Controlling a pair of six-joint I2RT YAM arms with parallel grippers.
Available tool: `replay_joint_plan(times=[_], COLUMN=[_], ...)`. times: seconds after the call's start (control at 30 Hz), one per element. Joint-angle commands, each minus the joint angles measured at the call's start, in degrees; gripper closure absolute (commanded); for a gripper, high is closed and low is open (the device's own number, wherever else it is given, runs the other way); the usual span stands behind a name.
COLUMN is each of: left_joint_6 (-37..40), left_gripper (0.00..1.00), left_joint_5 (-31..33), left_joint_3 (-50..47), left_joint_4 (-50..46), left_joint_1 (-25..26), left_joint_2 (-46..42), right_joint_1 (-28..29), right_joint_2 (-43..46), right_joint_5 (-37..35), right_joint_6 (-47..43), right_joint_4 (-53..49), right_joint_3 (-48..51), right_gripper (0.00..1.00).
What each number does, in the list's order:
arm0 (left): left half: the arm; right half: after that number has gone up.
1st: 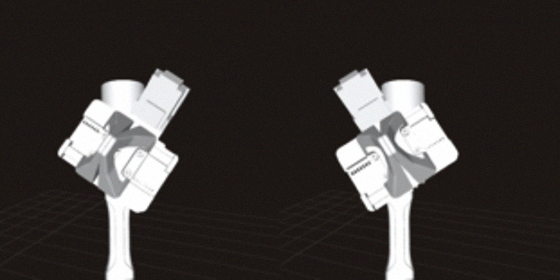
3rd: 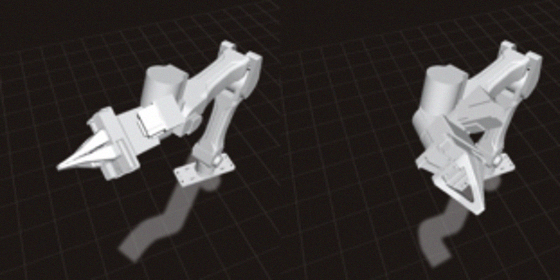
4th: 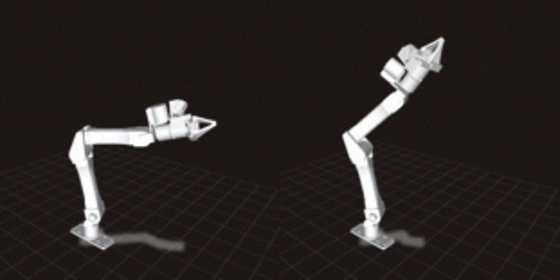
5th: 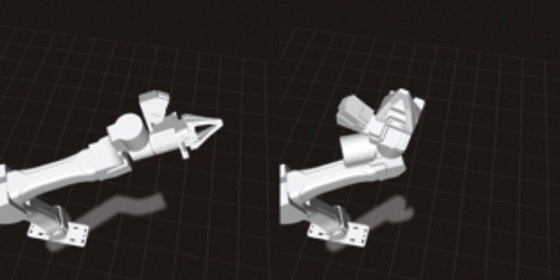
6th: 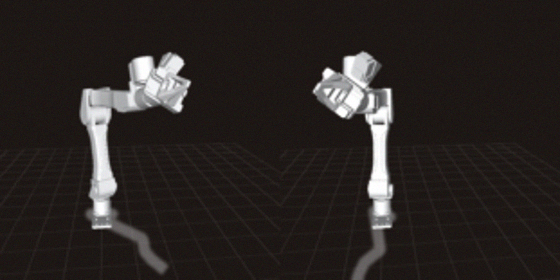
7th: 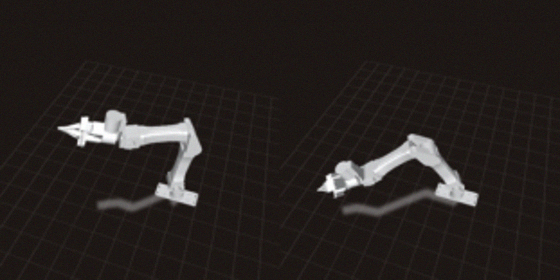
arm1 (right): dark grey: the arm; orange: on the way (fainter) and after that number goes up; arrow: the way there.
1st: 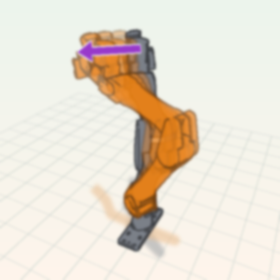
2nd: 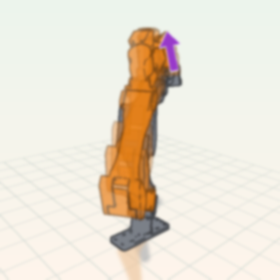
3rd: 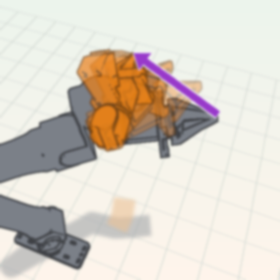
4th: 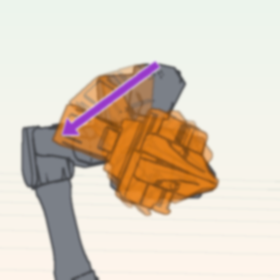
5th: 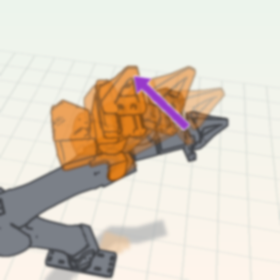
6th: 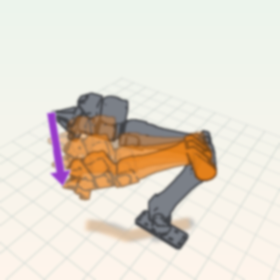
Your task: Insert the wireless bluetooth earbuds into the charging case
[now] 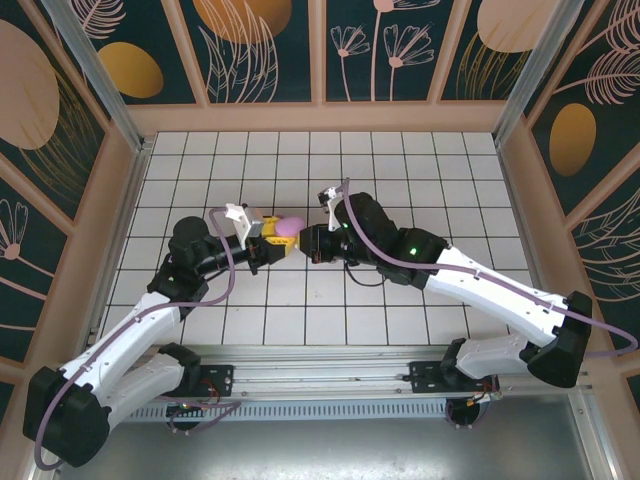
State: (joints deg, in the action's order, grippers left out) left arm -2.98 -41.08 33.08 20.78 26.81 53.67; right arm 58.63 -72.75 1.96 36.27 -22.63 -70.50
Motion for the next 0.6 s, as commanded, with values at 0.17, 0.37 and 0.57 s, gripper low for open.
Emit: replay_joint_plan(times=[0.17, 0.37, 0.57], left_joint_6=[2.92, 3.44, 3.70], left_gripper=[1.00, 1.00, 1.00], left_joint_5=[-5.46, -5.78, -5.92], left_joint_3=[-1.04, -1.36, -1.51], left_joint_4=[1.81, 1.48, 1.21], left_joint_1=[1.21, 1.27, 1.23], left_joint_2=[-0.36, -0.15, 0.21], right_joint_1=[-1.41, -1.85, -2.61], right_joint_2=[-0.60, 0.08, -1.14], right_joint_5=[-2.03, -1.92, -0.38], right_joint_6=[-0.49, -1.07, -2.04], right_joint_4=[0.18, -0.22, -1.49], right_joint_3=[-4.00, -4.11, -5.51], right_gripper=[0.88, 0.88, 0.88])
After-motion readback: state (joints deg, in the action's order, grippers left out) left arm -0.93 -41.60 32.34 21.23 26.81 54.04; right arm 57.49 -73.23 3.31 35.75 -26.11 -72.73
